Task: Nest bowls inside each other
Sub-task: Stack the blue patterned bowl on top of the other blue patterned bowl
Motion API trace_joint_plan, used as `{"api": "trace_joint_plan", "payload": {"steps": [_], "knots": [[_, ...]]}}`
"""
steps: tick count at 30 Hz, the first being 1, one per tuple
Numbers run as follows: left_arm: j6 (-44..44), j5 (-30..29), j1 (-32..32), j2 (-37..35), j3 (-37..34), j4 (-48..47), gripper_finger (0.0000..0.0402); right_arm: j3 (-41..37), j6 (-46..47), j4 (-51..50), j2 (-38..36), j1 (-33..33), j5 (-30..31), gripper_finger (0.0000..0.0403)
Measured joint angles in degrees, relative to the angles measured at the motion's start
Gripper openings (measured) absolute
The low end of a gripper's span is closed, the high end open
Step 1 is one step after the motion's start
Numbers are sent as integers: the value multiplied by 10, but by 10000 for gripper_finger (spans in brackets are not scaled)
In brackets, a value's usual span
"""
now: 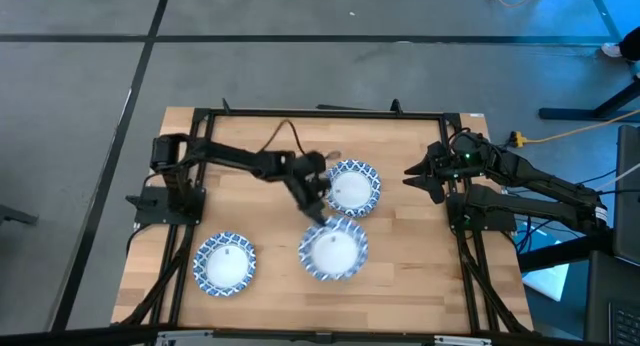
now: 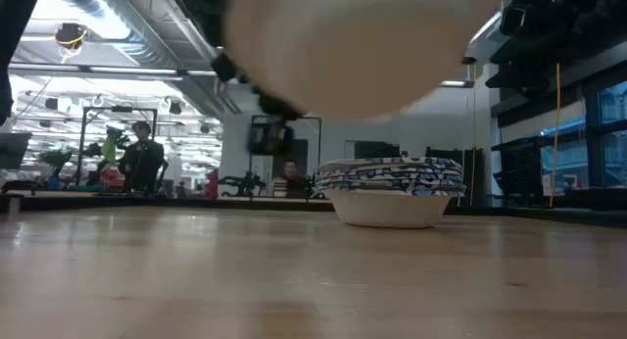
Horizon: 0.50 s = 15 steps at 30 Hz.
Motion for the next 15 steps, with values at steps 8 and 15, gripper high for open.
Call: {"api": "trace_joint_plan", "payload": {"steps": [8,15], "knots": [[-46,-67,92,0,0,97,1,0,-15,-1,0,0,0,198],[-43,-187,139,0,0,89,0,0,-30,-1,0,0,0,198]]}}
